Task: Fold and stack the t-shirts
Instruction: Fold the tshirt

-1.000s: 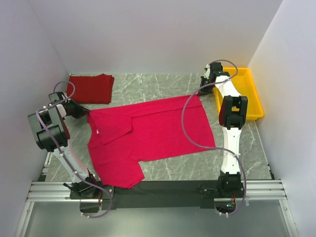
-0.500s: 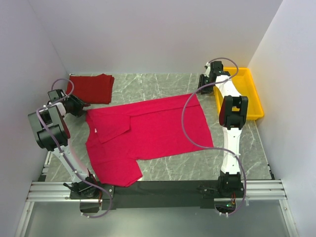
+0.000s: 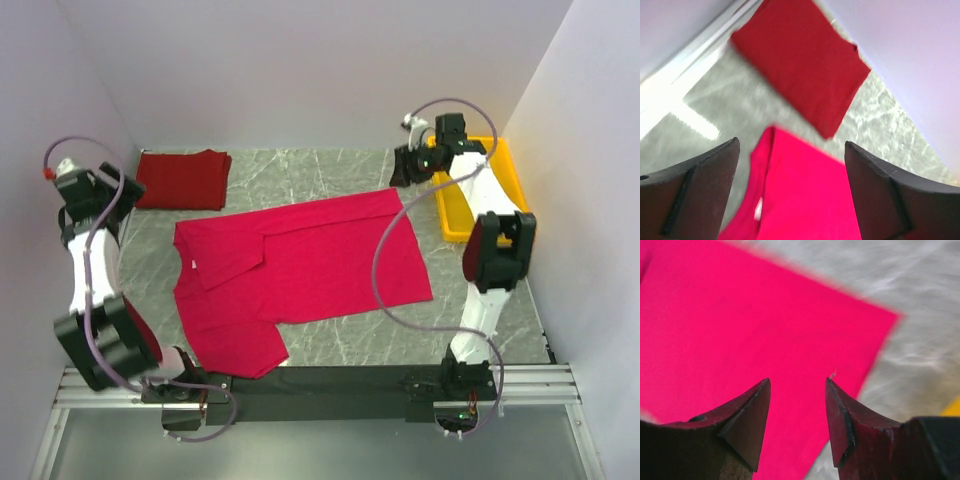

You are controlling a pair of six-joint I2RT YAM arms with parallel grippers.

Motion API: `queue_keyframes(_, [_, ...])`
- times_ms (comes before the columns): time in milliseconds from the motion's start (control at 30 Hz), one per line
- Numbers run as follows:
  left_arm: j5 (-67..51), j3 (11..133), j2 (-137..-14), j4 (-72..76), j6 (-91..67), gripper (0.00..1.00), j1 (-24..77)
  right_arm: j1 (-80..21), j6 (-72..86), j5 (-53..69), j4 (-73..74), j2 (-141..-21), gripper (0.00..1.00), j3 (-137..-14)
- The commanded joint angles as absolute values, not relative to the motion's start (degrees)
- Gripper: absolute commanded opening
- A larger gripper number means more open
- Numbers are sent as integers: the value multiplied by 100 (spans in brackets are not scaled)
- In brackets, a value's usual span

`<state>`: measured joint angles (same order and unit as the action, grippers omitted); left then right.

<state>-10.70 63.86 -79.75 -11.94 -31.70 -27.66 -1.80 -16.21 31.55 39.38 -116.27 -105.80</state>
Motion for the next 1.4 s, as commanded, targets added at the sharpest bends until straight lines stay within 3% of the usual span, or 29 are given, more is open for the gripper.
queue_keyframes(0, [-1165,5575,-7130,-2061,-3785,92,-3084,-246,-4169,4560,4639,-10287,55,-9321])
queue_keyframes(133, [-1590,4907,-6566,-3002,-4279,92,-3146,-237,-7392,4589,5543,-8871,55,-7169])
queue_keyframes(233, [-1564,4380,-6145,-3574,-4710,91,-3155,-237,-8328,4176,5966,-8210,55,-6253])
queue_keyframes(433, [-1162,4096,-6073,-4841,-5326,87,-2919,-237,-7965,3604,5048,-7339,55,-4898])
queue_keyframes(667, [351,4605,-6862,-6336,-5739,75,-2357,-185,-7243,3595,4316,-7496,55,-4702])
queue_keyframes(733, [343,4606,-7022,-6477,-5748,69,-2181,-167,-7128,3629,4228,-7602,54,-4798])
queue_keyframes(1000, [361,4298,-7602,-6425,-5941,68,-1450,-26,-6908,3788,4148,-8015,54,-5132])
queue_keyframes(1100, [255,4184,-7725,-6258,-5880,54,-1415,-26,-6934,3823,4236,-8077,54,-5177])
queue_keyframes(1167, [246,4166,-7787,-6275,-5836,51,-1363,-26,-6943,3823,4254,-8086,54,-5177])
queue_keyframes(1367, [693,4359,-7568,-6845,-5844,55,-1354,-35,-6944,3858,4351,-8033,53,-5177])
